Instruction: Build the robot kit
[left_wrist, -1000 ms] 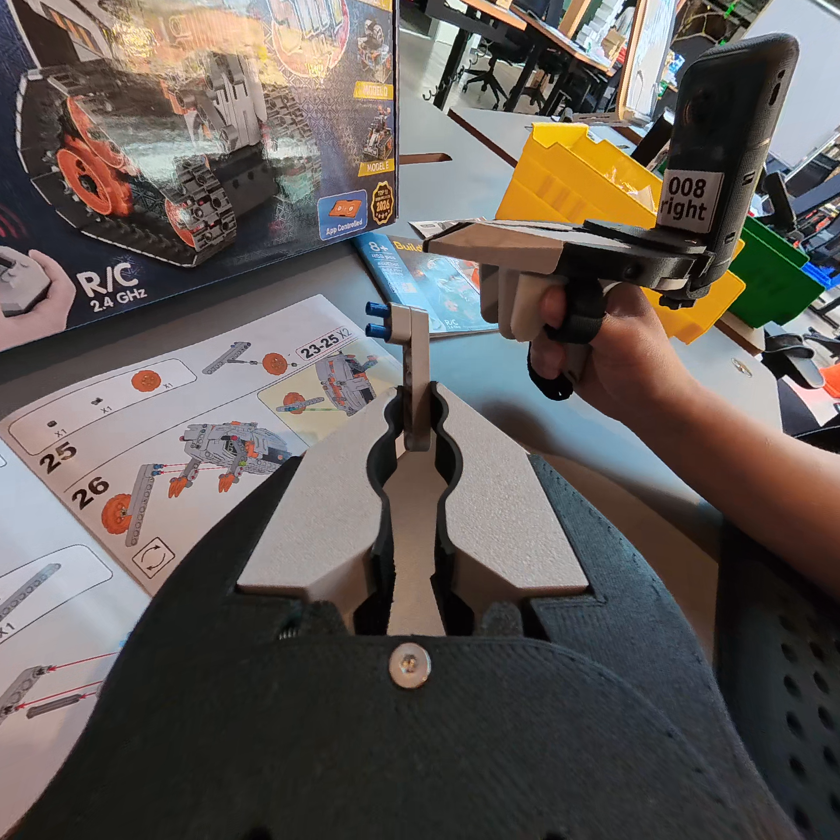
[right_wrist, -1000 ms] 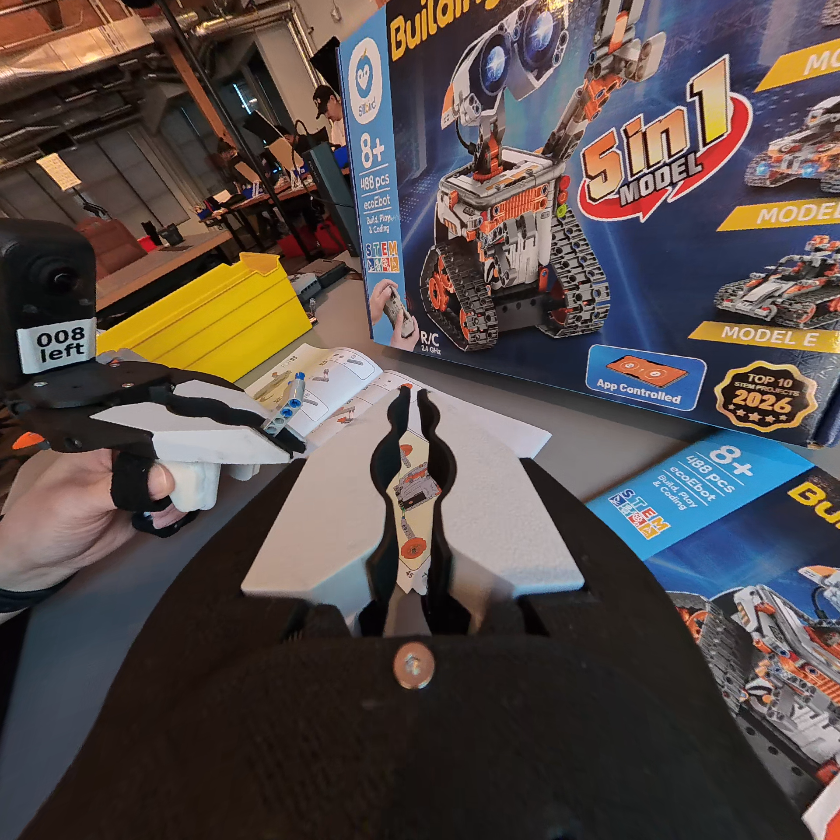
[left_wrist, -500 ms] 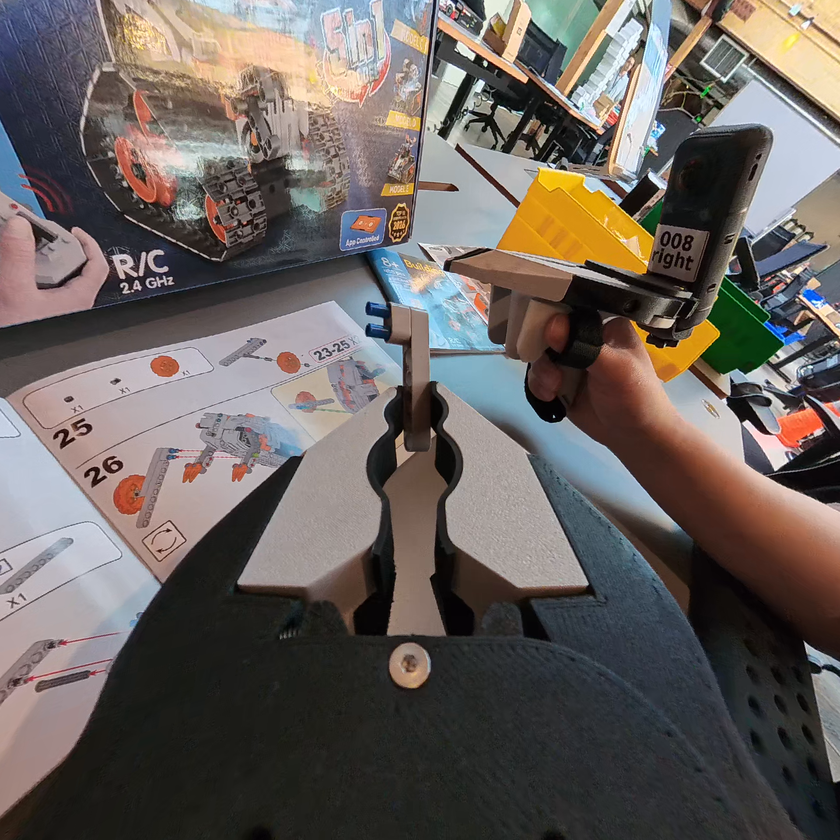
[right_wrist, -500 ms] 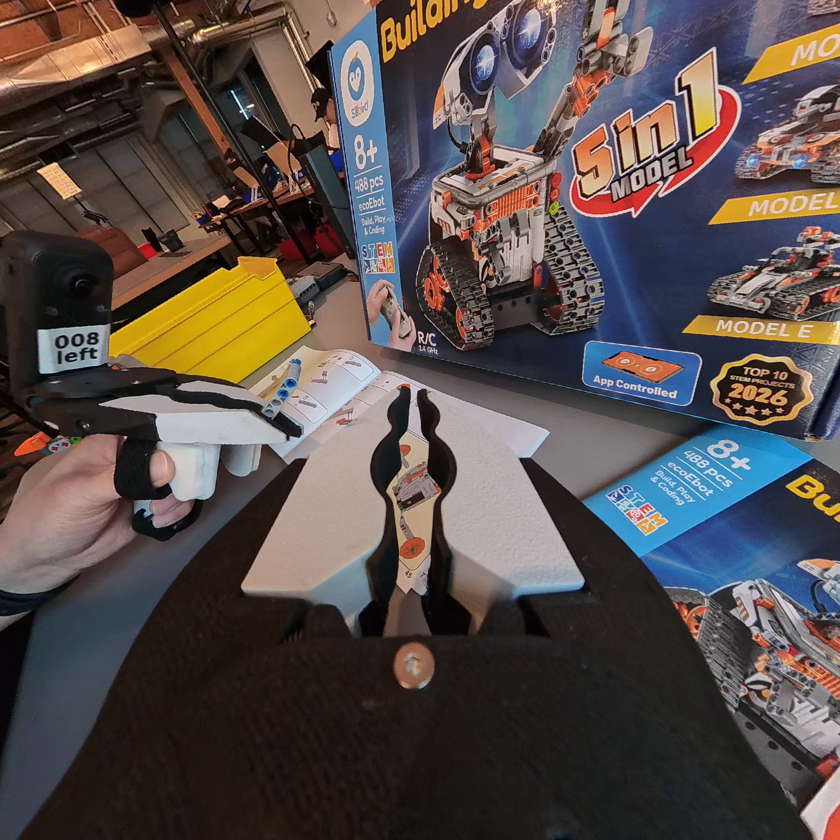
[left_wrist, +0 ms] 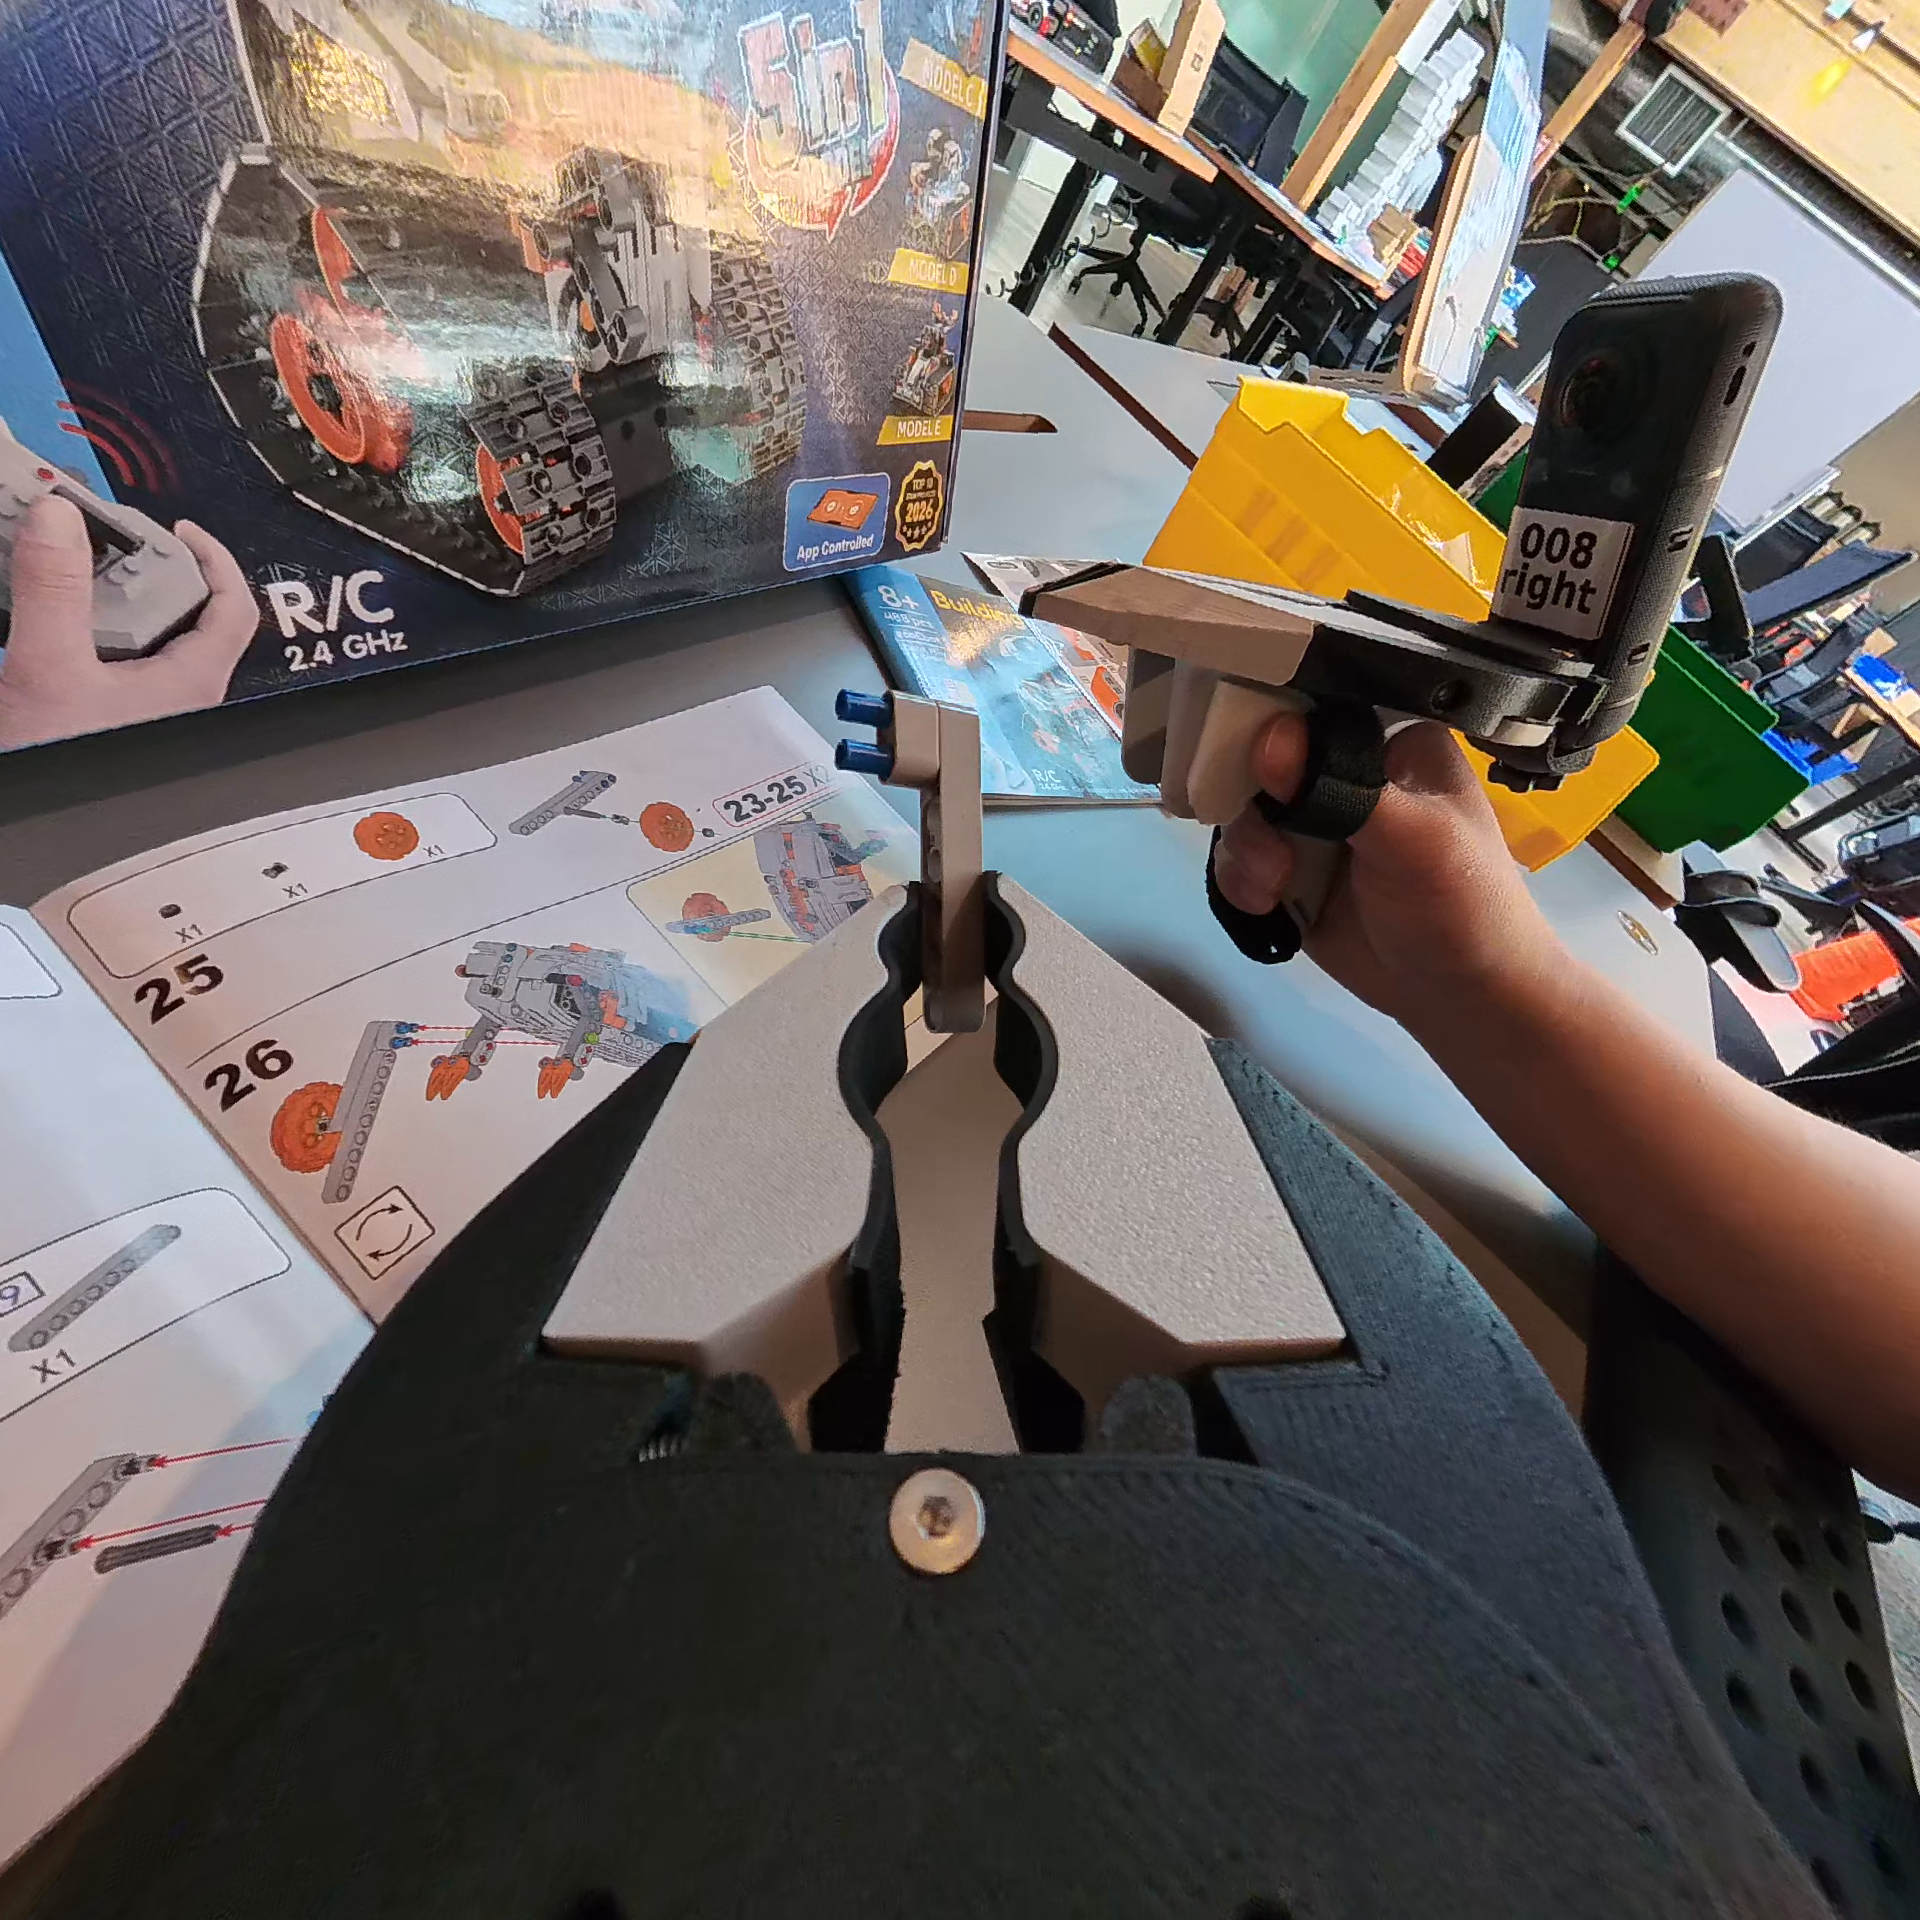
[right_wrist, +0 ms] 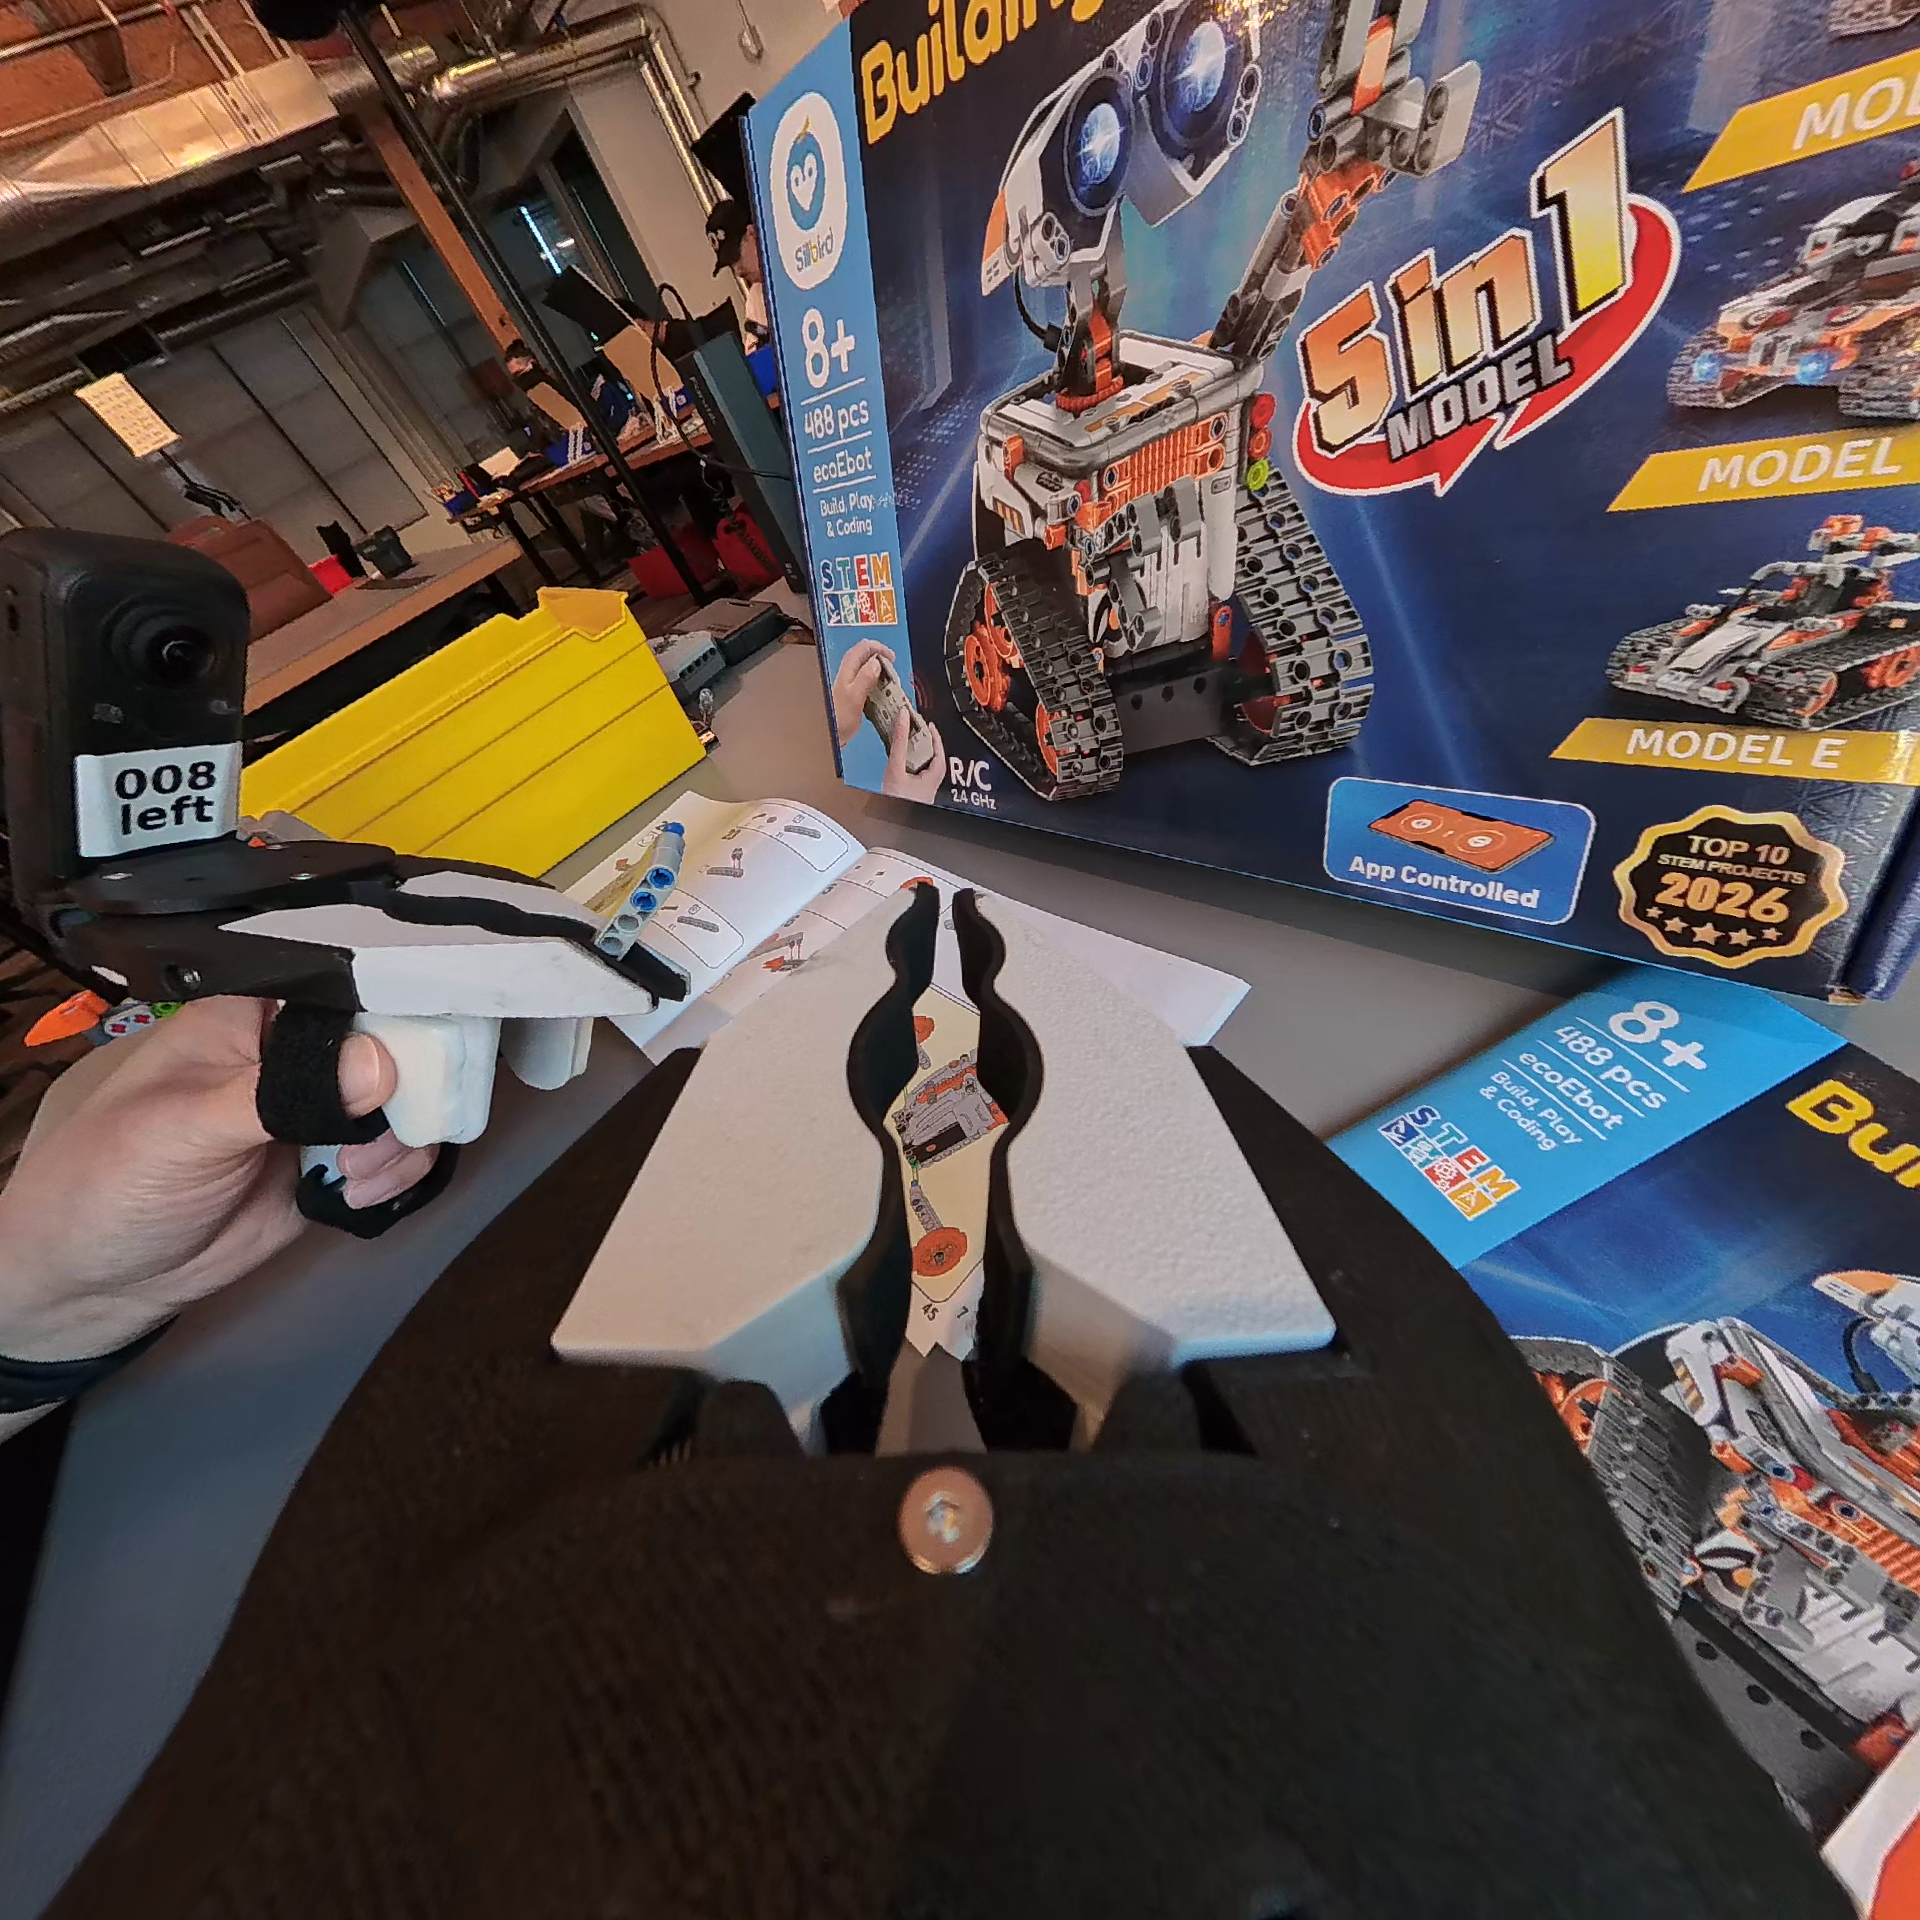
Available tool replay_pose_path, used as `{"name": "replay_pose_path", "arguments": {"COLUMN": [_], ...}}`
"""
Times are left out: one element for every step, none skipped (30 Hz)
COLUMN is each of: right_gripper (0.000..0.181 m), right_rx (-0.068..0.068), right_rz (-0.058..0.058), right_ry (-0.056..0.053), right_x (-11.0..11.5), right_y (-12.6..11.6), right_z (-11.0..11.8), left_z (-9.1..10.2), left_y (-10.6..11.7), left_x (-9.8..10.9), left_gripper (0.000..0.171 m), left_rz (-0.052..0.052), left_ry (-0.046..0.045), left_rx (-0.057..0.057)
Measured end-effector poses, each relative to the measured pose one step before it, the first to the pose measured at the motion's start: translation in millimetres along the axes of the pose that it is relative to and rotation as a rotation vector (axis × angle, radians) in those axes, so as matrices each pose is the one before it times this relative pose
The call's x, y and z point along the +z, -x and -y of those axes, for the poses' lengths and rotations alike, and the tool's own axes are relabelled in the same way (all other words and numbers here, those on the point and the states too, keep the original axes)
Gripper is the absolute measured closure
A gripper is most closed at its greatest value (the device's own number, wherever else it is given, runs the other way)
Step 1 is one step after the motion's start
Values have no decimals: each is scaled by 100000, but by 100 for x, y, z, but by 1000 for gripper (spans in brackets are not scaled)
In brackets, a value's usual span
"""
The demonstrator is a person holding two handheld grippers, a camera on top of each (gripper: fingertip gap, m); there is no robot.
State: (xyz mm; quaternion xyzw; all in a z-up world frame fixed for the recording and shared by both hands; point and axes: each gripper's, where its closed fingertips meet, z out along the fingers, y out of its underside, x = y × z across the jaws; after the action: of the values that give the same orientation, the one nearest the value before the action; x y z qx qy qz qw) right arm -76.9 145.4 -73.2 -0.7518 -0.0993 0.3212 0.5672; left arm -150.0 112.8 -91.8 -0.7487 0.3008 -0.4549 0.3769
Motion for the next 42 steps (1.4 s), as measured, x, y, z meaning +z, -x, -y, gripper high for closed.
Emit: {"name": "replay_pose_path", "arguments": {"right_gripper": [179,179,179,179,179,179,179,180,179,179,180,180,180,179,179,180,180,180,180,180,180,179,175,170,165,156,153,148,139,131,125,125,125,125,128,130,135,139,141,146,149,149], "right_rx": [21,-64,-97,-47,11,-8,-31,10,15,27,3,-20,-21,19,48,41,48,40,4,52,-48,-658,-1891,-4020,-4259,-3522,-2832,-3312,-6365,-8483,-5901,-3351,-933,435,589,146,384,414,-434,-1307,-922,-43], "right_rz": [-61,-8,-61,-76,17,-28,-26,-29,-35,0,-16,-35,-25,2,64,68,21,-22,11,105,633,1852,3817,8995,13486,14986,10770,2114,-4330,-3248,-1195,1351,3120,3935,2435,2618,3784,2490,1456,1396,1009,962], "right_ry": [8,-1,57,16,-19,-31,-10,16,-19,-18,4,49,37,56,72,71,105,91,31,76,63,78,917,1913,4963,6915,7172,5748,2531,-1101,-2449,-2012,-110,1335,1739,933,1000,745,546,322,-490,-380], "right_x": [-1,0,0,5,8,-12,-1,7,-5,1,8,4,5,18,4,18,16,17,12,10,15,0,-2,-67,-228,-369,-391,-316,-237,-74,62,143,116,-3,-106,-134,-170,-156,-124,-83,-26,20], "right_y": [-7,-6,-4,-6,2,-7,-2,-9,-12,2,-7,-11,-1,-1,4,6,0,-6,4,8,86,262,521,1281,1973,2306,1819,621,-339,-127,194,478,655,740,495,543,716,522,345,377,317,259], "right_z": [-1,0,-1,-4,15,3,11,1,5,2,3,-3,-16,-3,-16,-14,-19,-17,-3,-4,5,46,48,32,-311,-662,-939,-958,-570,-4,356,417,179,-81,-218,-162,-169,-97,-50,22,213,232], "left_z": [5,-15,-5,3,7,12,2,-2,-2,3,-1,7,-10,-12,-14,-6,-16,-29,-23,-8,-16,-69,-210,-355,-357,-291,-276,-231,-150,-145,-206,-217,-211,-228,-279,-323,-275,-103,53,83,-43,-109], "left_y": [-6,4,10,6,7,10,5,15,1,5,10,15,7,-6,-2,-2,1,0,-11,-12,-43,-242,-515,-645,-500,-493,-484,-495,-668,-659,-599,-724,-654,-589,-847,-783,-656,-708,-674,-556,-468,-302], "left_x": [4,1,-2,-6,-5,-2,-8,7,-9,1,-1,-4,2,10,0,6,9,18,6,9,31,92,185,251,199,151,111,103,112,148,195,205,200,166,163,147,144,140,132,107,107,103], "left_gripper": [164,164,164,164,164,164,164,164,164,164,164,164,164,164,164,164,164,164,164,164,164,164,164,164,164,164,164,164,164,164,163,163,163,164,164,163,163,163,163,164,164,164], "left_rz": [23,62,123,97,21,2,26,32,4,34,88,98,14,-23,-35,-8,25,-2,56,397,584,-416,-2095,-2907,-1867,-1705,-1755,-2214,-3698,-3781,-3689,-4899,-4932,-4629,-5869,-4988,-3993,-4464,-4513,-4051,-3714,-2703], "left_ry": [-5,77,67,1,-61,-53,-22,-8,6,-18,-28,12,15,31,43,47,131,174,136,209,394,920,2327,3652,3522,2670,2541,2118,1241,935,1286,1222,1084,1303,1756,2101,1618,655,-334,-525,165,646], "left_rx": [101,99,132,70,2,-35,-33,-22,-52,1,83,87,14,-48,-29,51,82,122,305,963,2081,3251,3905,4335,5375,6182,5244,3489,2105,1109,459,-32,-984,-1116,-83,615,659,-36,-960,-1638,-1912,-1877]}}
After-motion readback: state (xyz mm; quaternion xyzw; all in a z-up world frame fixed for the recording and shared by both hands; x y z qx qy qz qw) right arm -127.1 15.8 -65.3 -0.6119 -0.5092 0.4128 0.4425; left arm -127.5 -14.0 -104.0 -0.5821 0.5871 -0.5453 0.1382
